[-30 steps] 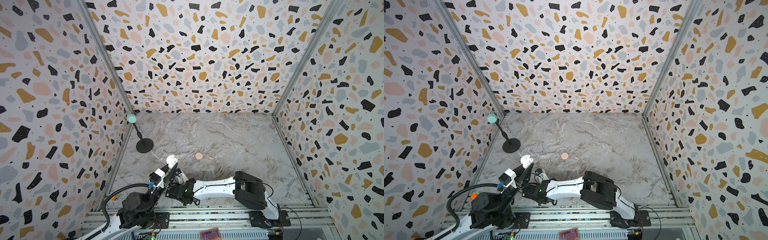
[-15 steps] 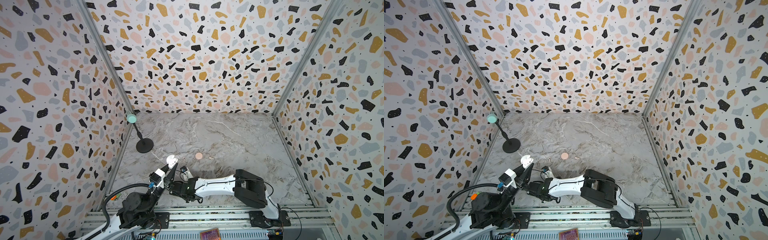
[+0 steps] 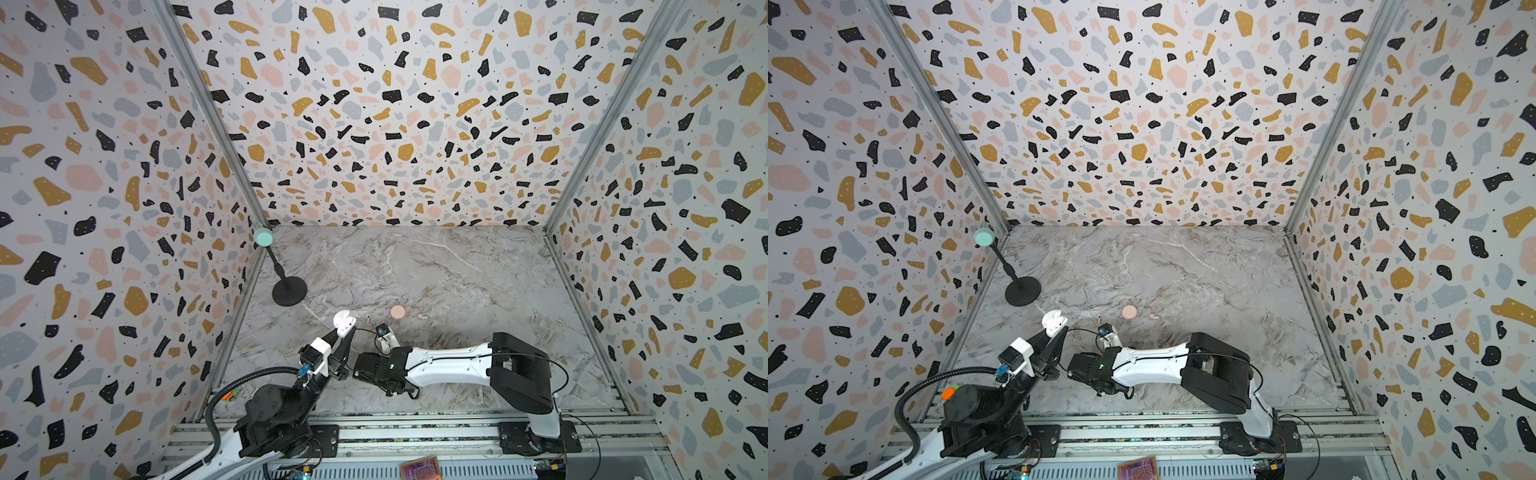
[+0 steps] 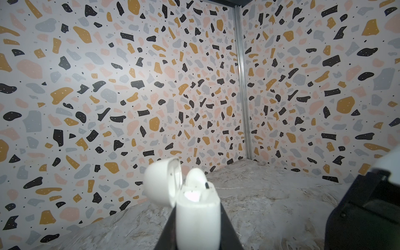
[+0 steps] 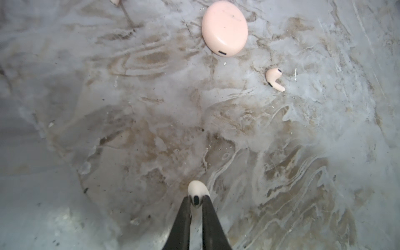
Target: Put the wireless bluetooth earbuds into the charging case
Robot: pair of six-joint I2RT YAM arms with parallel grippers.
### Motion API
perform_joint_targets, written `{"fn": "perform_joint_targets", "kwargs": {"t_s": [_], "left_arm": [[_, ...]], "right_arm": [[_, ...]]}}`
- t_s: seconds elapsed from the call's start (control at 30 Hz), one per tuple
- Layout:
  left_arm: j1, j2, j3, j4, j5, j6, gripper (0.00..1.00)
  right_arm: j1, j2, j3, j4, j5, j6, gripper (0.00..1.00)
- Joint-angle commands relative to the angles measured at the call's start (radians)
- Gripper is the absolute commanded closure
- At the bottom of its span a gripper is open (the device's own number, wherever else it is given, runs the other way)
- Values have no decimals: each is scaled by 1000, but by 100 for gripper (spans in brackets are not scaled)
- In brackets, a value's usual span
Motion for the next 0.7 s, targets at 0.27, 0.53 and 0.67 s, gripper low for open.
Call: {"fn": "perform_joint_targets", "kwargs": {"t_s": [0.27,0.53,0.67], "left_arm": [[-3,-11,-7,52,-6,6,100],[-3,-11,-9,54,-5,6,100],[-3,-12,-9,55,-2,4,100]], "right_arm": [[-3,54,61,-129,51,41,87],[16,116,116,-177,62,20,88],[29,158,150,-203,67,6,88]]}}
